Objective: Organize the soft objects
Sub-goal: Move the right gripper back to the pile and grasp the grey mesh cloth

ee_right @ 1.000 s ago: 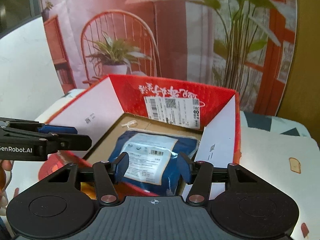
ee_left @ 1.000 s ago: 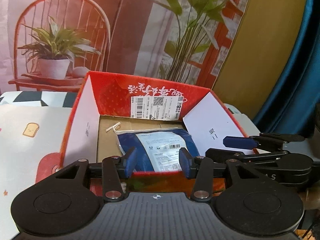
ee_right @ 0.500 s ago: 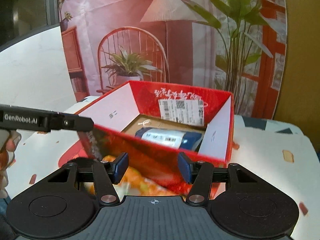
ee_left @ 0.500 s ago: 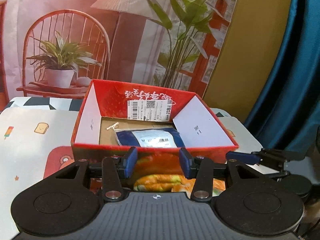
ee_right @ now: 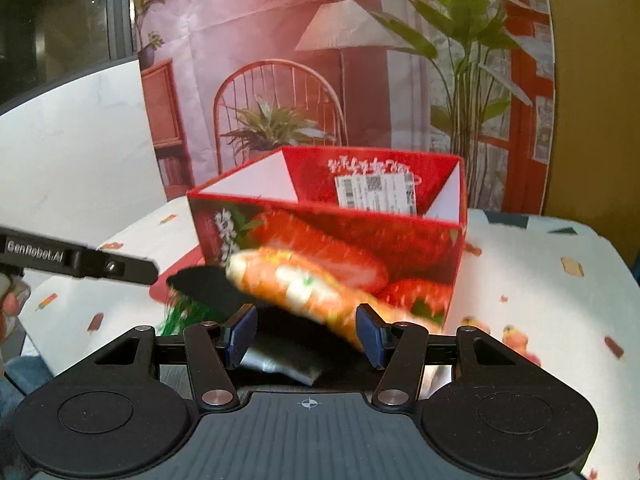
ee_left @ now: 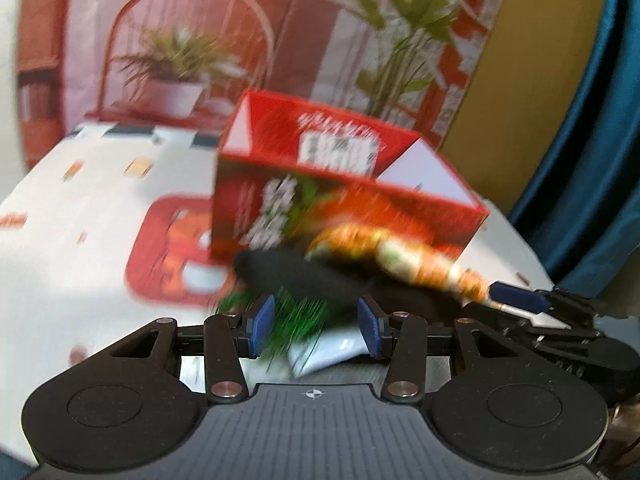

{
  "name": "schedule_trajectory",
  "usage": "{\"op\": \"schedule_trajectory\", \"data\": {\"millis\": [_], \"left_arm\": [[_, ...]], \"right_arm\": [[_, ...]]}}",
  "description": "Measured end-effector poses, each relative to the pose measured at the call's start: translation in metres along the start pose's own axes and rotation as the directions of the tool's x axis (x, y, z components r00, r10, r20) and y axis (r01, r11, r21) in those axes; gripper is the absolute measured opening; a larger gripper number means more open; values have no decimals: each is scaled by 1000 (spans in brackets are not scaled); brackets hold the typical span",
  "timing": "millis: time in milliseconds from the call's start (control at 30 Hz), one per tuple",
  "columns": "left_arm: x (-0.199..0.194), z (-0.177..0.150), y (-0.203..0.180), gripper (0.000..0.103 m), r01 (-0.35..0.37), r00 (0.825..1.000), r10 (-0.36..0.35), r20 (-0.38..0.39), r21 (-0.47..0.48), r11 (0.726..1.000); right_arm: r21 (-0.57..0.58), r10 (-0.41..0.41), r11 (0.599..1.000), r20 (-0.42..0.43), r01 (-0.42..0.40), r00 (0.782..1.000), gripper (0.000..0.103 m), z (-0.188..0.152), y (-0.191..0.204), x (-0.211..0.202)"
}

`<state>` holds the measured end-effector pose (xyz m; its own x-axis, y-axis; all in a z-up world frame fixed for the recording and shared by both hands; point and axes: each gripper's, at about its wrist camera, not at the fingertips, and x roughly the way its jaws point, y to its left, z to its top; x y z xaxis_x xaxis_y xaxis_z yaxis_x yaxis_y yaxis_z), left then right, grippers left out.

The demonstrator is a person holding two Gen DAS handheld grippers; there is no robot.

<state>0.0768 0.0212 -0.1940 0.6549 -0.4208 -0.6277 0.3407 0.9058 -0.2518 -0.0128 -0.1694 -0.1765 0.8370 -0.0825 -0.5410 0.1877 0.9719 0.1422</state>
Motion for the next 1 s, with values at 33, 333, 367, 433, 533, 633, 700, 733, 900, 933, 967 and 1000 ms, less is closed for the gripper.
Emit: {"op": "schedule_trajectory", "data": {"millis": [33,333,367,433,533,633,700,733,900,933,967,1000], "left_arm": [[-2,-7,4,48,-9,1000,8,-11,-14,1000],[5,-41,41,55,-104,989,87,-116,-150,983],[7,-42,44,55,-101,989,81,-127,-165,981],[10,-45,46,55,-91,988,67,-140,-177,980],[13,-48,45,56,-81,987,53,-154,-180,980],[16,-53,45,56,-77,985,47,-168,-180,981],[17,-54,42,56,-75,984,44,-170,-179,981],[17,-54,42,56,-73,984,42,-171,-177,982],[24,-57,37,58,-65,980,32,-195,-162,985],[26,-57,36,58,-64,980,31,-197,-161,985],[27,-58,36,58,-65,979,33,-199,-158,985],[28,-58,37,58,-65,980,33,-198,-156,986]], "right_arm": [[5,-1,1000,-8,1,1000,52,-5,0,-1],[60,-110,992,-89,115,990,54,-37,-13,7],[64,-128,989,-92,134,987,56,-39,-15,9],[85,-157,982,-103,166,982,56,-43,-21,11],[116,-172,976,-127,187,977,57,-48,-30,18],[114,-166,976,-162,186,973,57,-54,-32,26],[109,-160,977,-175,181,972,58,-57,-30,29],[105,-158,978,-176,178,972,58,-57,-29,29],[102,-137,982,-189,159,972,58,-58,-25,30],[100,-133,983,-193,154,972,58,-58,-25,31],[96,-128,984,-196,149,972,58,-59,-24,32],[92,-124,985,-198,144,972,57,-59,-22,32]]}}
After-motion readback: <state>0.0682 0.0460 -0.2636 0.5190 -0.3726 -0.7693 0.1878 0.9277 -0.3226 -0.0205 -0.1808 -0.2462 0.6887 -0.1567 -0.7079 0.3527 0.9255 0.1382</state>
